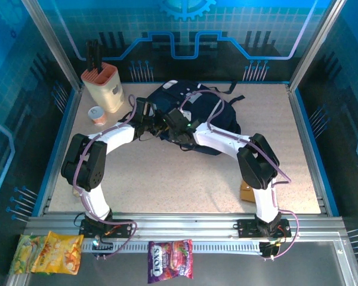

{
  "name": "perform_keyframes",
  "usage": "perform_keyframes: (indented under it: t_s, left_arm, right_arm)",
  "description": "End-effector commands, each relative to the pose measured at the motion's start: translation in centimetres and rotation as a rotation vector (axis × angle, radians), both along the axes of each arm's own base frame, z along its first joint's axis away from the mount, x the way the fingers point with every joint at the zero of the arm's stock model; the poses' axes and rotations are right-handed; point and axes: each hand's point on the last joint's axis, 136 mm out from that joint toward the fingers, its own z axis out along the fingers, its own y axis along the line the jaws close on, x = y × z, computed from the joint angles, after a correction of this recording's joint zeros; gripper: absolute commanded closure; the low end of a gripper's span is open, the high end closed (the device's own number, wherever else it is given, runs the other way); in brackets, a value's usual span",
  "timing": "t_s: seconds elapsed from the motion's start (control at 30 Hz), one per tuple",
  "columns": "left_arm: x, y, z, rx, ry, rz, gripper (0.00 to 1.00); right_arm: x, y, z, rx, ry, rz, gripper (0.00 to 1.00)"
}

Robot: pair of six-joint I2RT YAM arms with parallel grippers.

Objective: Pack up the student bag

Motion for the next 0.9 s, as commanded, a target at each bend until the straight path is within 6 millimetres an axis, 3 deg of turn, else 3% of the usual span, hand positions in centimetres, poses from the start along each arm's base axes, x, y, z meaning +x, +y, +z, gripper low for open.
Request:
perform_keyframes:
  t_s: [0.0, 0.23, 0.53, 0.73, 0.87]
  left_arm:
    - [-0.9, -2.3, 2.2, -0.062, -0.059, -0.107, 1.0]
    - [-0.3, -1.7, 2.1, -0.04, -0.061, -0.092, 1.0]
    - [1.3, -0.6, 1.8, -0.01, -0.068, -0.068, 1.0]
    - [2.7, 0.4, 1.7, 0.001, -0.073, -0.047, 1.0]
    - [3.3, 0.7, 1.9, 0.012, -0.082, -0.045, 1.0]
  right_arm:
    - [0.4, -1.6, -0.7, -0.104, -0.008, -0.055, 0.79]
    - [-0.9, -3.1, -0.4, -0.141, 0.005, -0.037, 0.85]
    - [-4.2, -5.5, 0.5, -0.161, 0.023, -0.014, 0.89]
    - [-6.4, -9.5, 0.8, -0.246, 0.017, -0.054, 0.89]
    - [-7.4, -13.7, 1.1, -0.336, -0.004, -0.116, 0.93]
